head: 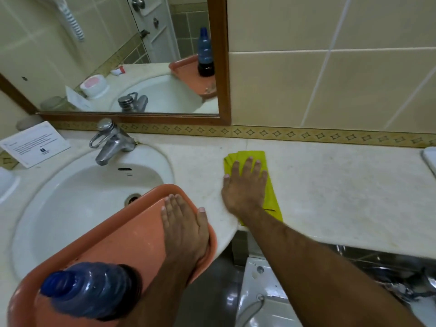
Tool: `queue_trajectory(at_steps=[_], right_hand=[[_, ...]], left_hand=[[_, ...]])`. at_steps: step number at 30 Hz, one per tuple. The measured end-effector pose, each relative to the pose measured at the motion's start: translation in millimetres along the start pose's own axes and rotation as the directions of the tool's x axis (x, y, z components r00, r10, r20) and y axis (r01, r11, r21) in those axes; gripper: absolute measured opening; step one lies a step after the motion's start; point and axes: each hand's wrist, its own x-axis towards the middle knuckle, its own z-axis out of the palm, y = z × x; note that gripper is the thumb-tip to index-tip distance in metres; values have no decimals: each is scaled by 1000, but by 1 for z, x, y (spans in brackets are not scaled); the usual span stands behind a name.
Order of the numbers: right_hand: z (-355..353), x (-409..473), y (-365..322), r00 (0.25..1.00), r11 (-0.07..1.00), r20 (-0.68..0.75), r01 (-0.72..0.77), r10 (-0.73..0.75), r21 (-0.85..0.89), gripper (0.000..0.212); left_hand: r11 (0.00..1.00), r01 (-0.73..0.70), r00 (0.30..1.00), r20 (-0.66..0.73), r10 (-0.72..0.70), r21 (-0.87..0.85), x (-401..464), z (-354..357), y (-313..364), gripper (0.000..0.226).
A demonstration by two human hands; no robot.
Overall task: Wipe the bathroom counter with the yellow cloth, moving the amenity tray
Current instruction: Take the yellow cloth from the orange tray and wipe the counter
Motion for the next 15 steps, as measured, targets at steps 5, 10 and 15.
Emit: queue_trajectory(at_steps=[5,10,15], right_hand=[[9,-21,-31,934,932,44,349,-354,100,54],[-2,-27,-6,881,855,100,413,-462,314,47],[-15,-54,-1,901,764,184,207,-392,611,44]], left_hand=[[1000,-26,1000,-18,26,-11,0,2,1,62],[999,-8,1000,-12,7,-50,-1,0,4,65],[996,15,997,-78,-22,-86,0,-5,7,56]])
